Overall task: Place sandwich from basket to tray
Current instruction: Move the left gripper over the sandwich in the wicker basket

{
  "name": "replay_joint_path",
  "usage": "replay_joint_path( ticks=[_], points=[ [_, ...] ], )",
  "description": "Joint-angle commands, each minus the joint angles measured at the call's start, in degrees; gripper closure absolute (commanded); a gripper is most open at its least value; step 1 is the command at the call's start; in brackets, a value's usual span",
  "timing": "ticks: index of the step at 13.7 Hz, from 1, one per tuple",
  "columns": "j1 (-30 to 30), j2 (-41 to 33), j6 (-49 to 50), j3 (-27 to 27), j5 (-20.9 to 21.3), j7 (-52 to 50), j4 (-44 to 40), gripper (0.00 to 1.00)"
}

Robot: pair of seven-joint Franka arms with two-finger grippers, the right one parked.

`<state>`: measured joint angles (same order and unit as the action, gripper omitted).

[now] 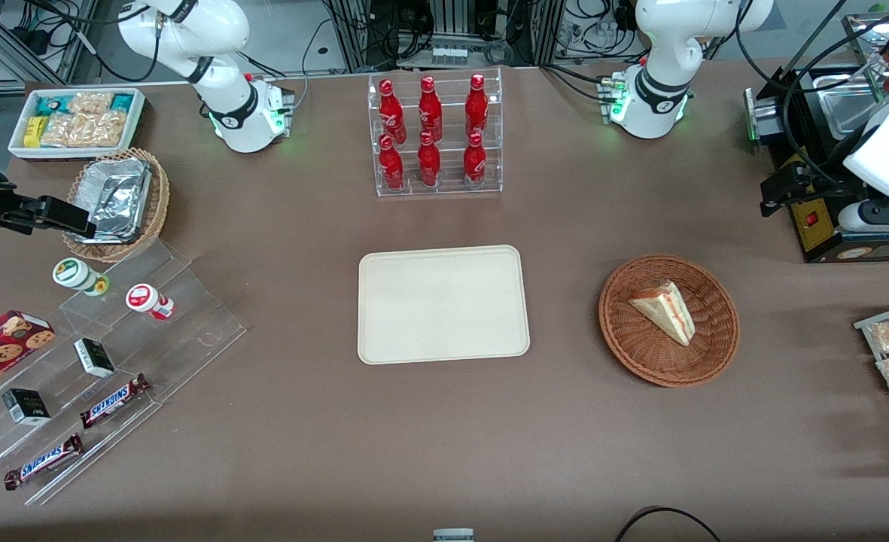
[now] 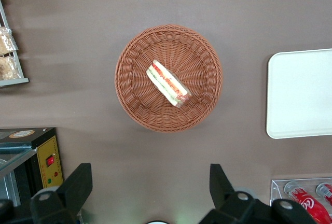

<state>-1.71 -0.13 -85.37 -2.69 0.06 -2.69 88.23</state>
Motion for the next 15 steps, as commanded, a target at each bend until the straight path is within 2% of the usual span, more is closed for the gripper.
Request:
replay_joint_path(
  ticks=[1,5,10,15],
  points=[
    [0.1,0.0,1.3,-0.1,0.8,0.3,-0.5,0.0],
    [0.6,2.4,-0.8,-0.3,0.8,-0.1,0.2,0.0],
    [0.5,2.3,-18.6,-2.3,0.9,-7.3,14.5,0.0],
    [0.5,2.1,-37.3,-4.2,1.6,-26.8,28.7,0.0]
  ],
)
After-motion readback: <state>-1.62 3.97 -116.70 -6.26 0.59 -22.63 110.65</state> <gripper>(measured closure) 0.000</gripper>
